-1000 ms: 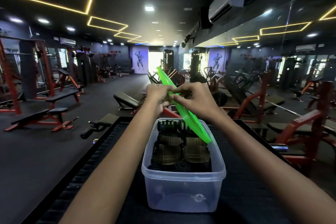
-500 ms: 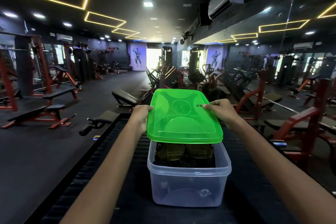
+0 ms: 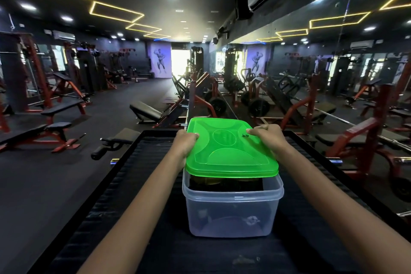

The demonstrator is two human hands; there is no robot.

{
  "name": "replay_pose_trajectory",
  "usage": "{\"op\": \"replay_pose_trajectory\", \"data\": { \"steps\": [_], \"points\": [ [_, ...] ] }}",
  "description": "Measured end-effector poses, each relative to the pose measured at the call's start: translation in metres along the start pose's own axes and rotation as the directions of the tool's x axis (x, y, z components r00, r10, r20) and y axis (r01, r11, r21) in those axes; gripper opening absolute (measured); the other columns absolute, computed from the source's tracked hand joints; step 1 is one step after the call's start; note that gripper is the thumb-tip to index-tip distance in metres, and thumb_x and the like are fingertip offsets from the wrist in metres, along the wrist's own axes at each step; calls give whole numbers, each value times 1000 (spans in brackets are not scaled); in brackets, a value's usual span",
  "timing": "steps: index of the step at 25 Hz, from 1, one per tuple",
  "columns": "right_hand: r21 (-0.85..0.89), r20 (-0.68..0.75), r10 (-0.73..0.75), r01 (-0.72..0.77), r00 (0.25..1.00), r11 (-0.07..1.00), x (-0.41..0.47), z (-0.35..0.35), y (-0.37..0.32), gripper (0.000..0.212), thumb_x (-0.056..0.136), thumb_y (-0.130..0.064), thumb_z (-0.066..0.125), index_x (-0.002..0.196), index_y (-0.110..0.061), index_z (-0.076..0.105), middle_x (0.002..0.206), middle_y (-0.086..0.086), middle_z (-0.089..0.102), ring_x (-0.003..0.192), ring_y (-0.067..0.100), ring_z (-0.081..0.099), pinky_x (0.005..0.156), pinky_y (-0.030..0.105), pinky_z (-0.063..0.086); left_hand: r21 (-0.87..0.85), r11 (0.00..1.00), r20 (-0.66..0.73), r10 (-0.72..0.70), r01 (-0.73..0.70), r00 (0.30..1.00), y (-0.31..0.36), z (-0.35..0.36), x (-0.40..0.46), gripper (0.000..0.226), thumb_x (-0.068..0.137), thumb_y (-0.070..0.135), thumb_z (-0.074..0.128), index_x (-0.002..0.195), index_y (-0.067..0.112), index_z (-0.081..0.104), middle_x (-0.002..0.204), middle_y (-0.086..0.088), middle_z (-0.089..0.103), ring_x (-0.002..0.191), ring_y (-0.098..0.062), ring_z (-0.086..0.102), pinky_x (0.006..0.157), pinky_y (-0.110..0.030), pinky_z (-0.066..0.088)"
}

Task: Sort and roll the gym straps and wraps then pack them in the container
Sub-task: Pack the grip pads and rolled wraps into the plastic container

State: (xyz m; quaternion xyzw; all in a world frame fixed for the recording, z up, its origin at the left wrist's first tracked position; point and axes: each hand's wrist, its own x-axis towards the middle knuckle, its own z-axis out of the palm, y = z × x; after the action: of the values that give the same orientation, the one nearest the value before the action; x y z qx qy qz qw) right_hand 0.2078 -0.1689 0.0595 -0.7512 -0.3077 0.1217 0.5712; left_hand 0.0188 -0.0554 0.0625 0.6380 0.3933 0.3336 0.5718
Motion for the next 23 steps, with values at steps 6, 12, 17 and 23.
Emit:
{"op": "replay_pose_trajectory", "data": {
  "steps": [6,12,17,23],
  "points": [
    [43,-4,-8,8,1000,999,-18,-6,4,7,82,-18,73,80,-11,73,95,17,71,97,33,66,93,49,52,68,998,60,6,-10,998,-14,-2,-13,17,96,14,51,109,5,45,108,-15,51,100,-29,53,85,-43,46],
    [5,-8,-20,20,1000,1000,-32,-9,7,8,82,-18,74,75,-14,74,89,16,72,93,35,67,90,50,53,26,1000,96,-5,3,995,-23,-5,-29,7,96,14,51,98,11,45,115,-17,55,104,-30,58,91,-47,49],
    [-57,-45,-37,34,998,998,-38,-7,16,3,80,-17,76,81,-15,73,91,12,72,98,32,66,94,49,51,27,999,113,39,-42,993,-25,-4,-33,6,96,10,49,93,12,45,102,-12,55,99,-29,58,89,-43,49],
    [-211,-24,-45,39,999,977,-26,-4,16,42,84,-15,73,123,-2,63,122,15,64,112,28,60,102,43,46,259,959,132,83,-115,988,-34,-1,-8,51,97,16,46,141,-4,30,143,-23,40,130,-36,43,107,-48,39]
  ]
}}
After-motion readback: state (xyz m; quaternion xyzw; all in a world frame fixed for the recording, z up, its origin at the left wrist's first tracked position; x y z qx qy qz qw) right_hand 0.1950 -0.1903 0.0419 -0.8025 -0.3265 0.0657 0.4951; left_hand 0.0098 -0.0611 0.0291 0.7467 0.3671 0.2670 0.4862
